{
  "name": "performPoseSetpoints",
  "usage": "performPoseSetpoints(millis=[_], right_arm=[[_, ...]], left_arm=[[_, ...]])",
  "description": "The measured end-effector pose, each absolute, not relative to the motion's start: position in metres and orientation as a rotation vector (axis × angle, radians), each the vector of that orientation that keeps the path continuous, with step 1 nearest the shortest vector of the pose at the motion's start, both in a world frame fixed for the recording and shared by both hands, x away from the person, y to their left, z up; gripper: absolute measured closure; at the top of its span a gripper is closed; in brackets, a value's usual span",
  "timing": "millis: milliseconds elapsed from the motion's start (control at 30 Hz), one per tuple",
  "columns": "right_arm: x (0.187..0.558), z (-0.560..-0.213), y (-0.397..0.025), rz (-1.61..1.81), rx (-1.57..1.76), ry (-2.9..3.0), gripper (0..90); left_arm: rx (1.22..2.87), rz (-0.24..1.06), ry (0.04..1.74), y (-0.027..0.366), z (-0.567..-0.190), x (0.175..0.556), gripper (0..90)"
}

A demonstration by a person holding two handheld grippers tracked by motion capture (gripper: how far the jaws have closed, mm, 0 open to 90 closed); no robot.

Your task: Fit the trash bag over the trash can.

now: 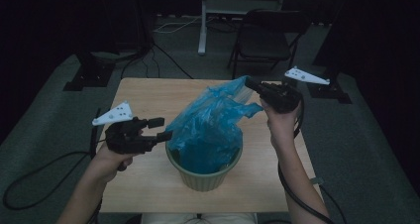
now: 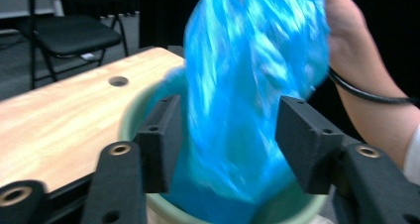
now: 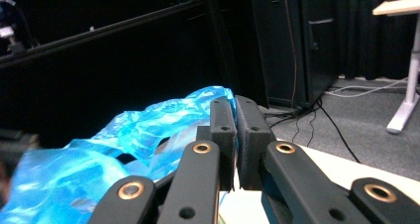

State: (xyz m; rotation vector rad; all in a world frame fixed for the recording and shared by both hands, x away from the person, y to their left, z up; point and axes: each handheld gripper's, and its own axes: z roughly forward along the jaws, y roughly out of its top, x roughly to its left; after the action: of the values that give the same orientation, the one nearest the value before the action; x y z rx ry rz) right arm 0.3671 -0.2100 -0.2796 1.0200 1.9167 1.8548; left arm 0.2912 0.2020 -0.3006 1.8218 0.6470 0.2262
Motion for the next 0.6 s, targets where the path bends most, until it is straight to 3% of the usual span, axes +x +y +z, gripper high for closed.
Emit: performPoseSetpoints(millis=[200, 467, 500, 600], right_arm=[[0.358, -0.275, -0.197, 1.865, 0.949, 1.961, 87.5], [0.35, -0.274, -0.17, 1.862, 0.853, 2.052, 86.2], [0.35, -0.274, -0.168, 1.861, 0.854, 2.058, 86.3], [0.351, -0.274, -0.166, 1.86, 0.846, 2.065, 86.1]], left_arm=[[1.819, 0.219, 0.632, 0.191, -0.272, 0.314, 39.7], [1.944, 0.179, 0.597, 0.136, -0.264, 0.358, 38.8], [1.963, 0.18, 0.586, 0.13, -0.265, 0.361, 40.8], [1.991, 0.188, 0.575, 0.122, -0.269, 0.363, 69.7]])
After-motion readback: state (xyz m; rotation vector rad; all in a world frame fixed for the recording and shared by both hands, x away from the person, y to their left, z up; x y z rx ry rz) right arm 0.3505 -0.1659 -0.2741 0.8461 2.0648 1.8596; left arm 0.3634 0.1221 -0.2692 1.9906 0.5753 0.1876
